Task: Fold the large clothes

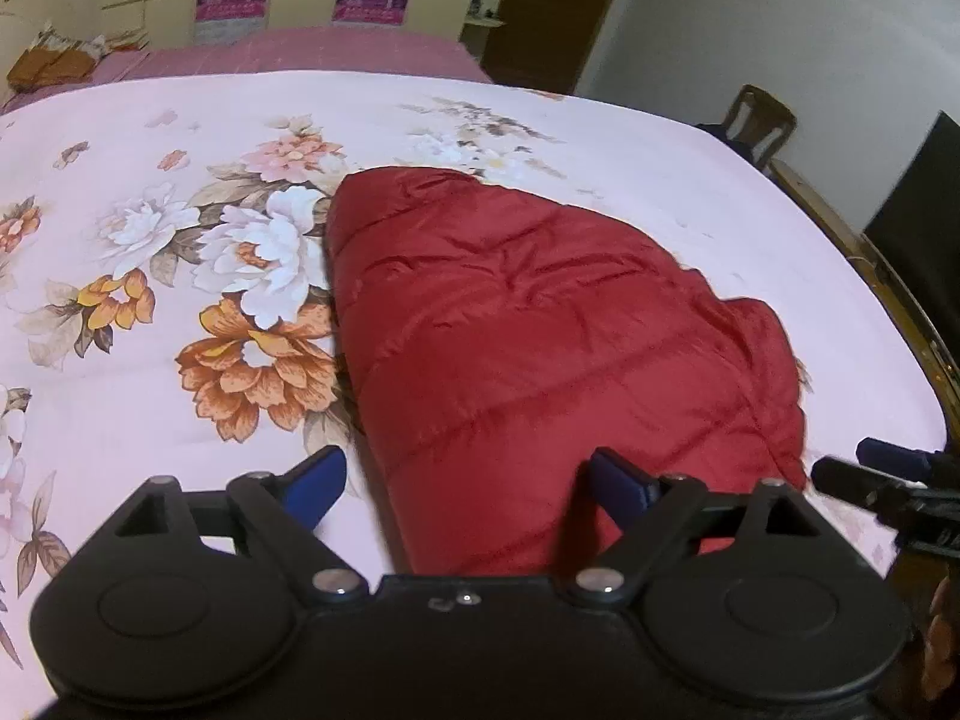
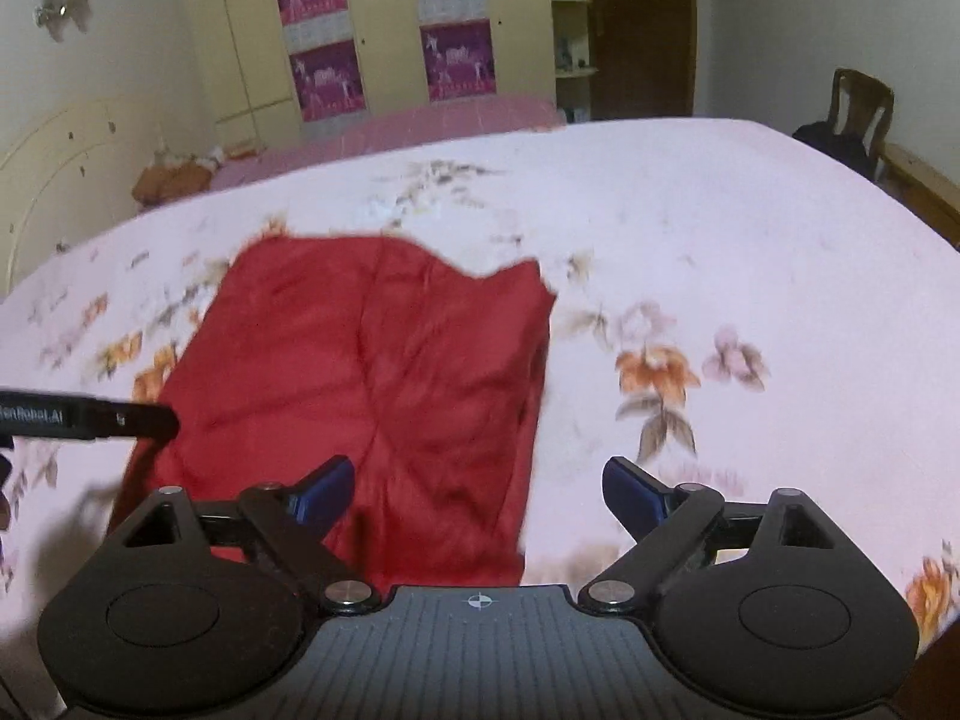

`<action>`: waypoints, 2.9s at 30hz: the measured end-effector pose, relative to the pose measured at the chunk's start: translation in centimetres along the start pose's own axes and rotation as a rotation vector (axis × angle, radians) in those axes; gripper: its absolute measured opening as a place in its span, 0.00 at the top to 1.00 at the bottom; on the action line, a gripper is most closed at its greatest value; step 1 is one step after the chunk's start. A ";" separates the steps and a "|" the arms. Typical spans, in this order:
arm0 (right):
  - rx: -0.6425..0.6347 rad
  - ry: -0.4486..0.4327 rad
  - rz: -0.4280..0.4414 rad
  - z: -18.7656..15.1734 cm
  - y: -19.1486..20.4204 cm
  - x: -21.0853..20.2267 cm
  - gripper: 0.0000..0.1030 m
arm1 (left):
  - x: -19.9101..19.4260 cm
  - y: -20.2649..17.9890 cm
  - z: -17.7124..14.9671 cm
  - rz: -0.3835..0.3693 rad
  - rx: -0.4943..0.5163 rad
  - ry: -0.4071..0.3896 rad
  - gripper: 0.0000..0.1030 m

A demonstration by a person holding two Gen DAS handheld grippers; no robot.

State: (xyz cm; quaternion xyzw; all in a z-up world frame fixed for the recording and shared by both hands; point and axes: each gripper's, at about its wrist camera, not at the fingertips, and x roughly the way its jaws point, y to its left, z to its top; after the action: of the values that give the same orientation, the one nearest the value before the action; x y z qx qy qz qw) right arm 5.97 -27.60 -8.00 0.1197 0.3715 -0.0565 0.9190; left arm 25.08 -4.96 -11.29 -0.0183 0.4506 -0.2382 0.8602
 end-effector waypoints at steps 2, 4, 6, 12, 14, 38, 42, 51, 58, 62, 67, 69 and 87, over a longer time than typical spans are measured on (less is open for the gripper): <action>0.024 0.001 0.027 0.9 -0.5 1.0 0.14 | 0.5 0.3 0.4 -0.005 -0.038 0.009 0.14; 0.034 0.006 0.039 1.6 -1.1 2.1 0.14 | 0.8 0.4 0.6 -0.008 -0.060 0.012 0.14; 0.065 0.026 0.067 2.3 -1.8 3.6 0.14 | 1.3 0.4 0.6 -0.010 -0.069 0.017 0.12; 0.195 0.098 0.177 3.3 -4.4 7.2 0.14 | 2.6 0.6 0.8 -0.037 -0.122 0.051 0.09; 0.218 0.116 0.206 3.5 -4.8 8.1 0.14 | 3.0 0.6 0.8 -0.041 -0.132 0.058 0.07; 0.313 0.212 0.463 4.4 -5.4 10.1 0.71 | 3.2 -0.1 1.2 -0.045 -0.172 0.045 0.38; 0.313 0.190 0.488 5.1 -3.9 9.0 0.71 | 1.4 0.5 1.9 -0.032 -0.160 0.021 0.42; 0.287 0.171 0.565 7.4 4.0 9.5 0.71 | -4.2 6.4 2.7 0.038 -0.163 -0.051 0.43; 0.270 0.165 0.583 8.6 14.2 10.9 0.71 | -8.3 15.7 3.0 0.060 -0.168 -0.087 0.43; 0.265 0.162 0.572 9.3 20.7 12.2 0.71 | -10.2 21.8 3.5 0.069 -0.163 -0.094 0.43; 0.262 0.171 0.582 9.8 27.1 15.0 0.71 | -11.5 28.3 4.4 0.106 -0.170 -0.092 0.43; 0.260 0.184 0.588 9.9 29.0 16.3 0.71 | -11.7 30.5 4.8 0.125 -0.175 -0.092 0.43; 0.235 0.265 0.541 9.6 35.7 23.9 0.71 | -9.0 38.9 3.8 0.139 -0.186 -0.065 0.41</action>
State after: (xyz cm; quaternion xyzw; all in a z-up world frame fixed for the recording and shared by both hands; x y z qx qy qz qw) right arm 36.45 3.95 -11.64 0.3255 0.4337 0.1634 0.8242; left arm 38.98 32.64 -11.71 -0.0745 0.4427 -0.1347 0.8834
